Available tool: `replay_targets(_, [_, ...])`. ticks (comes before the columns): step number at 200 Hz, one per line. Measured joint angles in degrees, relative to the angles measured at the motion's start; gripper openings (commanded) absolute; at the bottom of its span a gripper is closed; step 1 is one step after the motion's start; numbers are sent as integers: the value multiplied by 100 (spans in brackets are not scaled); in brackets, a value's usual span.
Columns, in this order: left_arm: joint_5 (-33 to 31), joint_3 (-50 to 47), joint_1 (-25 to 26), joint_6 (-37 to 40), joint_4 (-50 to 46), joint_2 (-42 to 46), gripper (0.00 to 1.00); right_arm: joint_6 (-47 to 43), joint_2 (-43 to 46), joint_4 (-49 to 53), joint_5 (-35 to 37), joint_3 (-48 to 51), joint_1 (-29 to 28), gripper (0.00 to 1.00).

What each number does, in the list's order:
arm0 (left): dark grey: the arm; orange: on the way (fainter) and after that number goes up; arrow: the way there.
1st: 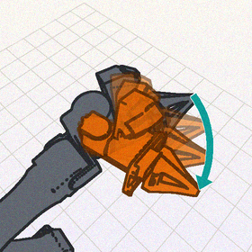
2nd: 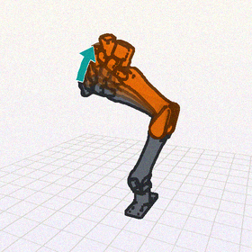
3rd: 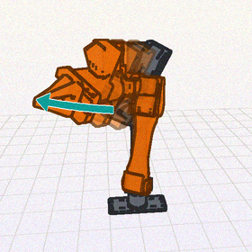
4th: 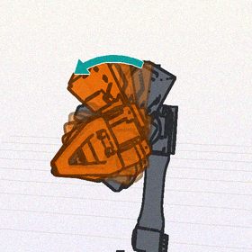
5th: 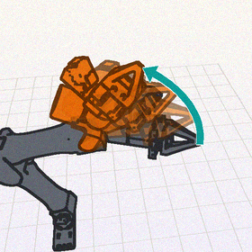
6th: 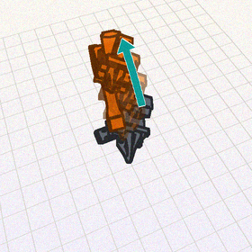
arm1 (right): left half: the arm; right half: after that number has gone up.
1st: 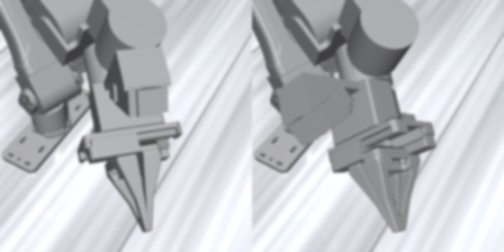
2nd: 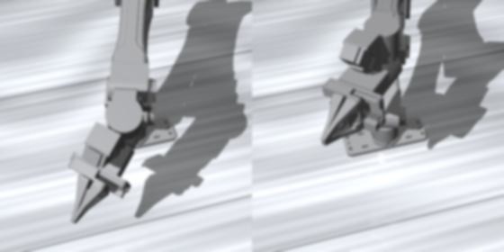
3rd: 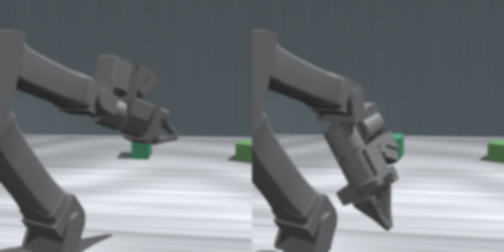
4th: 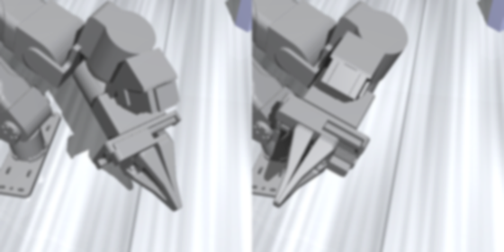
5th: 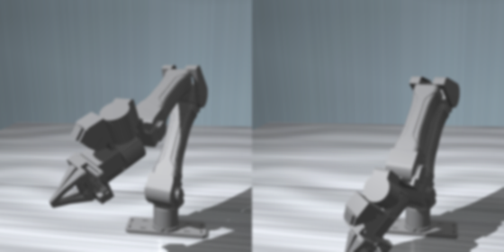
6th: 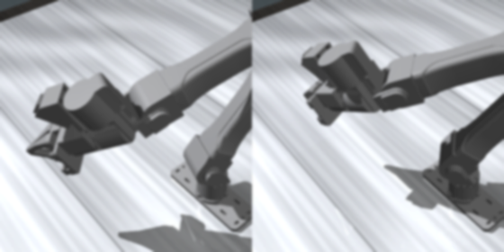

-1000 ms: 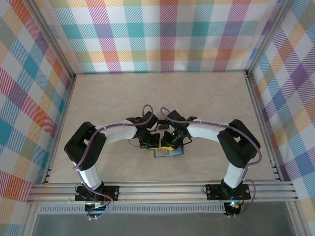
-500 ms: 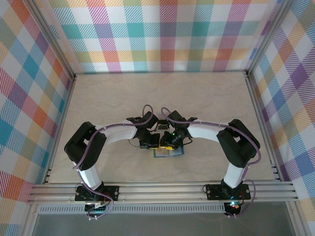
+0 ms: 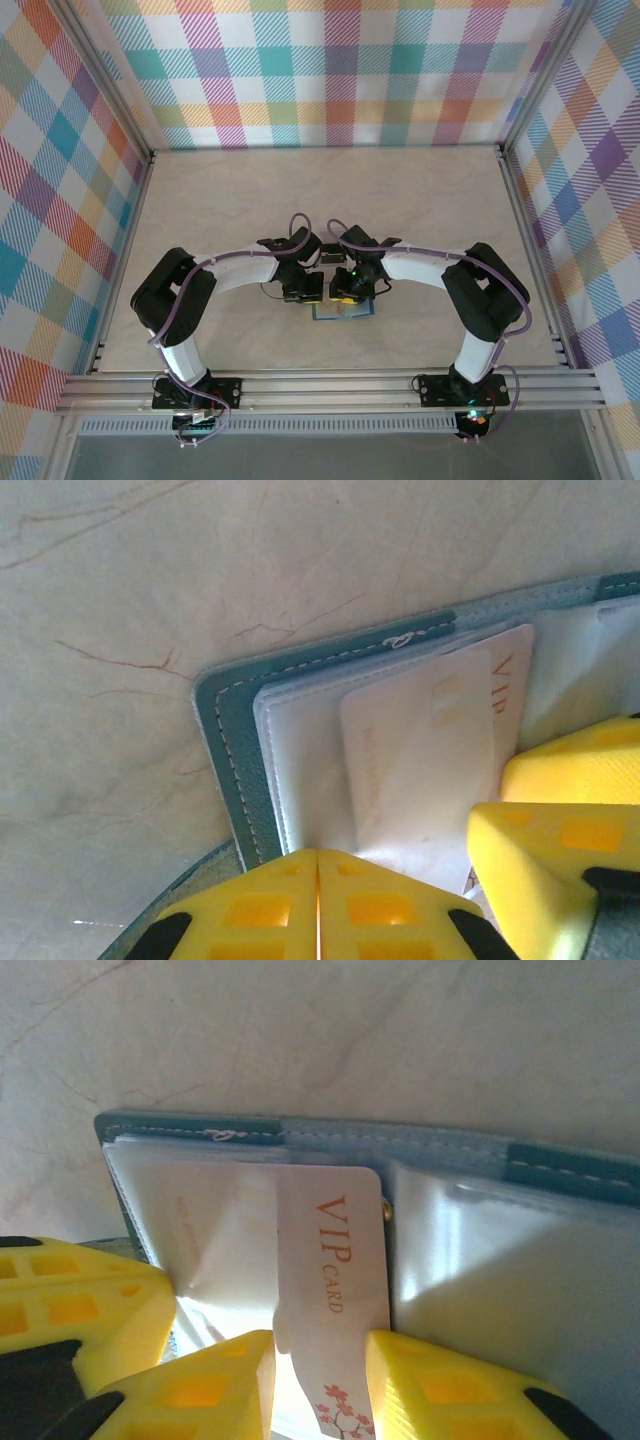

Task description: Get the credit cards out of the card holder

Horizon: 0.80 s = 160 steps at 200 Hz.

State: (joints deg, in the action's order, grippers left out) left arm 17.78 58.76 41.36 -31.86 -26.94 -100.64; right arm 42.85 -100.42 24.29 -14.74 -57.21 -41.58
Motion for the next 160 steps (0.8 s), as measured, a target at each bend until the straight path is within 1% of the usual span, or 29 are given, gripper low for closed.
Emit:
replay_targets(74, [-76, 85, 26, -2, -190, 0, 9, -22, 114, 42, 42, 24, 0, 37])
replay_targets(104, [-90, 184, 74, -2, -310, 0, 6, -22, 155, 83, 81, 35, 0, 37])
replay_targets(132, [-90, 282, 177, -2, -313, 0, 4, -24, 245, 87, 83, 72, 7, 40])
replay_targets(160, [-85, 358, 243, -4, -313, 0, 3, -22, 286, 111, 109, 94, 26, 40])
